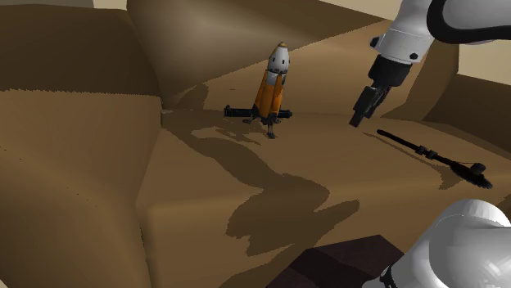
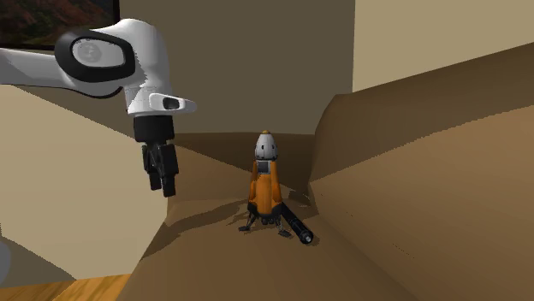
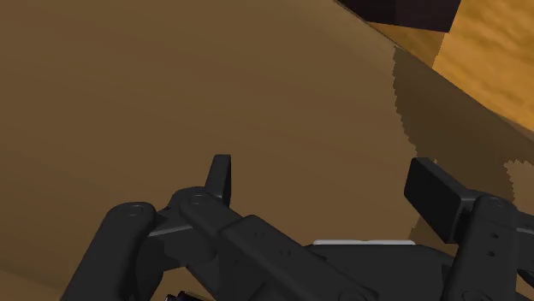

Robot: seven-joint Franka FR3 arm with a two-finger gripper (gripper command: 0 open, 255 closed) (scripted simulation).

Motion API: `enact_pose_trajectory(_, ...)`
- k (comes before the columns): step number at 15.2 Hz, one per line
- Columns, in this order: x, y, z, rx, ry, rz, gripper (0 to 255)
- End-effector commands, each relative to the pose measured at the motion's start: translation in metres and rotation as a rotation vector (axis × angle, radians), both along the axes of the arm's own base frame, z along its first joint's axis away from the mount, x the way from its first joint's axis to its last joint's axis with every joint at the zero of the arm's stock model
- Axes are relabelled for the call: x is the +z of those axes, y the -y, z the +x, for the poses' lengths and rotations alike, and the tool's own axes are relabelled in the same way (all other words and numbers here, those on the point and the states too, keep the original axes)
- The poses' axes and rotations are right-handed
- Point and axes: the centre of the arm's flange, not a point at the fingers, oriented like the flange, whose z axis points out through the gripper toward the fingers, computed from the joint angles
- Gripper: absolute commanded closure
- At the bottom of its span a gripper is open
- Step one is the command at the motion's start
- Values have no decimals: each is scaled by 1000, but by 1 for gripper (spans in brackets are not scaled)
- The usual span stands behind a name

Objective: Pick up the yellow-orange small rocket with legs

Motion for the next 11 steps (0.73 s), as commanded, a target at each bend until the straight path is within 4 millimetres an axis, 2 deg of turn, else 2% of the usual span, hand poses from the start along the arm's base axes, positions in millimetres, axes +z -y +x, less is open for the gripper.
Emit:
enact_pose_trajectory(1,0,0,0,0,0,0,0)
enact_pose_trajectory(11,30,-43,93,-156,215,-78,0)
